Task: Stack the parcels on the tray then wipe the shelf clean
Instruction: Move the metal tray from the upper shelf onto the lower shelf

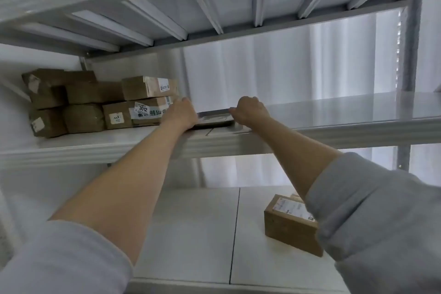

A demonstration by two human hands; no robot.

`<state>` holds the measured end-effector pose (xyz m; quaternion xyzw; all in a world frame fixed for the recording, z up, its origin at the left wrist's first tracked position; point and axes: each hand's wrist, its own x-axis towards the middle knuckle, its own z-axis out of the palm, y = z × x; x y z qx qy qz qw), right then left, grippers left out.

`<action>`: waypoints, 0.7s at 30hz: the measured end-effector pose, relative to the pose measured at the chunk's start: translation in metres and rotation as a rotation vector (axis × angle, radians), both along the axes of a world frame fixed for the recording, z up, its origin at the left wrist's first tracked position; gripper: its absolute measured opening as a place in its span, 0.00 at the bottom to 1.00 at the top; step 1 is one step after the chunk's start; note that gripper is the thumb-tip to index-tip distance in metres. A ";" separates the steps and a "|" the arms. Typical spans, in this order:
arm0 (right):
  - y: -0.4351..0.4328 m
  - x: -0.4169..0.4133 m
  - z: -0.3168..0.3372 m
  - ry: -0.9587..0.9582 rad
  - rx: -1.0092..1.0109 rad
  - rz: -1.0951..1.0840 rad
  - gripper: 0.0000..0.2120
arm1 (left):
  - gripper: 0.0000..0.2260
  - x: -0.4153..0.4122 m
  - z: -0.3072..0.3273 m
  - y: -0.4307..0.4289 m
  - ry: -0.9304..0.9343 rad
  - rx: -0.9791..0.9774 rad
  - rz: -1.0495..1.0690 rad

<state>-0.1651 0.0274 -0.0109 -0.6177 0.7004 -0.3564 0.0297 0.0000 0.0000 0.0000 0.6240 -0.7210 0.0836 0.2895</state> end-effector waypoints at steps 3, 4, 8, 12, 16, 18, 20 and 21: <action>-0.026 0.008 0.002 -0.033 0.016 -0.025 0.14 | 0.18 0.014 0.005 -0.025 -0.011 0.114 0.047; -0.029 0.011 0.003 -0.053 0.043 -0.023 0.13 | 0.20 0.018 0.005 -0.032 -0.007 0.141 0.040; -0.043 0.014 0.004 -0.088 0.081 -0.021 0.12 | 0.19 0.026 0.003 -0.057 0.018 0.207 0.016; -0.050 0.019 0.004 -0.084 0.067 -0.059 0.12 | 0.17 0.028 0.000 -0.066 0.034 0.214 -0.017; -0.055 0.021 0.003 -0.045 0.031 -0.123 0.13 | 0.12 0.037 -0.003 -0.077 0.091 0.181 -0.017; -0.054 0.020 0.001 -0.058 0.022 -0.131 0.12 | 0.12 0.042 -0.004 -0.080 0.134 0.176 -0.008; -0.051 0.021 0.000 -0.084 0.016 -0.118 0.11 | 0.13 0.045 -0.005 -0.079 0.168 0.171 0.008; -0.050 0.022 -0.001 -0.098 0.011 -0.110 0.11 | 0.13 0.046 -0.006 -0.077 0.181 0.168 0.017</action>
